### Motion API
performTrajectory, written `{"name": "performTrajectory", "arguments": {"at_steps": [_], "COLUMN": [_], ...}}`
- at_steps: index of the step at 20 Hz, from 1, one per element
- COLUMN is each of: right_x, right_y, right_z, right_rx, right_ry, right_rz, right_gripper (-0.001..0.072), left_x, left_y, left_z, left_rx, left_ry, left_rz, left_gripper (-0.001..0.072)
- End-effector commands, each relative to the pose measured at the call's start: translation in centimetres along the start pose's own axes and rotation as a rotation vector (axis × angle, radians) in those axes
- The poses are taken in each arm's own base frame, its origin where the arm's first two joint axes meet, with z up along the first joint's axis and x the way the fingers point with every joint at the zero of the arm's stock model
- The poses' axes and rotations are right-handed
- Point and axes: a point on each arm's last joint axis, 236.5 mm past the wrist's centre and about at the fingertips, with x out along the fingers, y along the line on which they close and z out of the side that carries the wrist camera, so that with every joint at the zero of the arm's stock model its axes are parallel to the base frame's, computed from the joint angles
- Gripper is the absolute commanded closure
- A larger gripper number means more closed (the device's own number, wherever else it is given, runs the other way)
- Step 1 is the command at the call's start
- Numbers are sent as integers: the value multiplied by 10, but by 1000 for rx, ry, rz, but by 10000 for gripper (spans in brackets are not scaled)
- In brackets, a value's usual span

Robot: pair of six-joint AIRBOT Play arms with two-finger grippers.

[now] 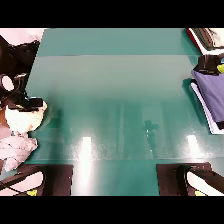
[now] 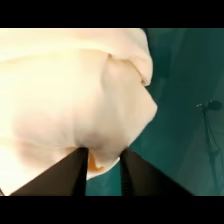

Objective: Fold the shirts.

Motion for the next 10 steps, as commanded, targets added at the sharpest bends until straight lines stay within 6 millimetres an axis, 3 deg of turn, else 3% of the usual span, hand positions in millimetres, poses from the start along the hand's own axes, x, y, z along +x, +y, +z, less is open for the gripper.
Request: {"name": "performTrajectory", "arguments": {"at_steps": [1,3,5,7,10], "right_x": [0,0,-1,-2,-15], "right_y": [2,2,2,2,5], "right_z": [0,0,2,5,23], "right_rx": [1,1,1,0,-9], "right_ry": [1,-1,-7,-25,-97], "right_rz": [6,6,6,6,9], "right_gripper": [695,695,696,696,696], "left_x": [3,-8,-40,-102,-227], "left_y": [2,-1,-14,-43,-109], "left_z": [2,7,27,54,67], "left_rx": [-2,10,6,68,219], "left_ry": [-15,-38,-120,-255,-477], "left_rz": [8,-11,-74,-199,-405], "left_gripper": [681,682,682,682,682]}}
